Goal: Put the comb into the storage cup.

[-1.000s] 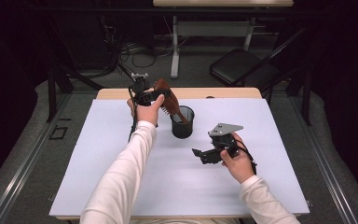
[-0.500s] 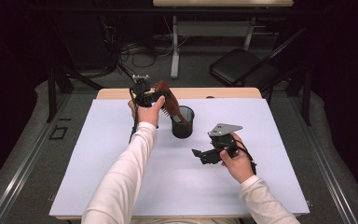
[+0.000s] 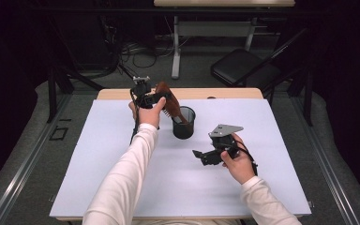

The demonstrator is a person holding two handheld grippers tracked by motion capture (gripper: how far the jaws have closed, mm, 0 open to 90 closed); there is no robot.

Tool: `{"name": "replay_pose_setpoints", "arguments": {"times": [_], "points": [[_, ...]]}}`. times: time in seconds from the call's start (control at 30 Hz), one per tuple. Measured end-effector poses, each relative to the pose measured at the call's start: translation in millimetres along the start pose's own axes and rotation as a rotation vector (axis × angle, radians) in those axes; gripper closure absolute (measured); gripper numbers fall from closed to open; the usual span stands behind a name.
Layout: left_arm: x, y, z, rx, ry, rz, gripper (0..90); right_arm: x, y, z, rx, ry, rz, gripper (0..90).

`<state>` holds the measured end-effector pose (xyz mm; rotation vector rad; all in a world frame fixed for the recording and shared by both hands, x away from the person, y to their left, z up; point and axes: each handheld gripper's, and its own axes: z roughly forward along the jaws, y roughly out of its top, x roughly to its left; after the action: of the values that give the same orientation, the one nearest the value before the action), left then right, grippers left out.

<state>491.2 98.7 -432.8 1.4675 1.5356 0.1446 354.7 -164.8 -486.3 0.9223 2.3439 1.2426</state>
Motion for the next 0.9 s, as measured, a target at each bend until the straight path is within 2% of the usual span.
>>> {"name": "replay_pose_setpoints", "arguments": {"times": [0.3,0.9], "points": [[0.2,-0.5,0.5,-0.006,0.009,-0.014,48.6,-0.2,-0.3,0.6,0.003,0.0,-0.001,9.4],[1.0,-0.1,0.8,-0.004,0.01,-0.012,47.4,0.5,-0.6,1.5,0.008,0.0,-0.003,9.4]]}}
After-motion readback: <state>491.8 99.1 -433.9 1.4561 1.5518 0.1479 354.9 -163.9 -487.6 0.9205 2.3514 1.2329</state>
